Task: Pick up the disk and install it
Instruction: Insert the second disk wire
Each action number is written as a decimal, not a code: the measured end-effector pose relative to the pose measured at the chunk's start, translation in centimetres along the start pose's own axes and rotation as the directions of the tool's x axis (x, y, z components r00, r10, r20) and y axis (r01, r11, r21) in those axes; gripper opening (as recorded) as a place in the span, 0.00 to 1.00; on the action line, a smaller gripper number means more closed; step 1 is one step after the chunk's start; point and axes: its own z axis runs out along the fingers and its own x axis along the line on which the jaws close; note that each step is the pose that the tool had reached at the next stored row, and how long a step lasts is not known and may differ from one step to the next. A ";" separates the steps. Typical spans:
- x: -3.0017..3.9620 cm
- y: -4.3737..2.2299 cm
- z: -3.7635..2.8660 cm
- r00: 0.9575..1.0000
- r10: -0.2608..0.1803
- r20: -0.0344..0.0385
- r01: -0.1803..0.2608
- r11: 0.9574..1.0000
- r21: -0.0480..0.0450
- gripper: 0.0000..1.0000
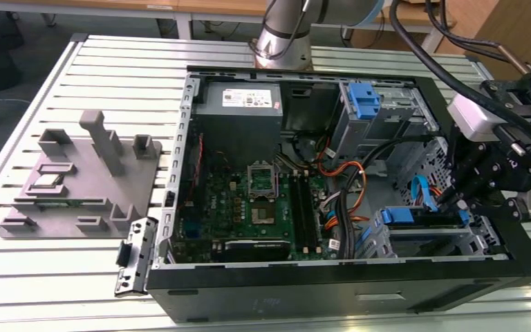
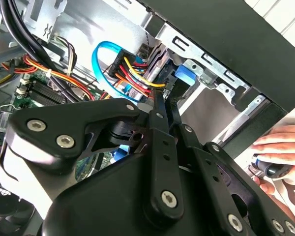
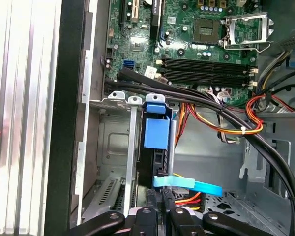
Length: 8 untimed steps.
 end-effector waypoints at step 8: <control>0.00 0.06 0.22 1.000 0.000 -0.004 0.000 1.000 0.000 0.16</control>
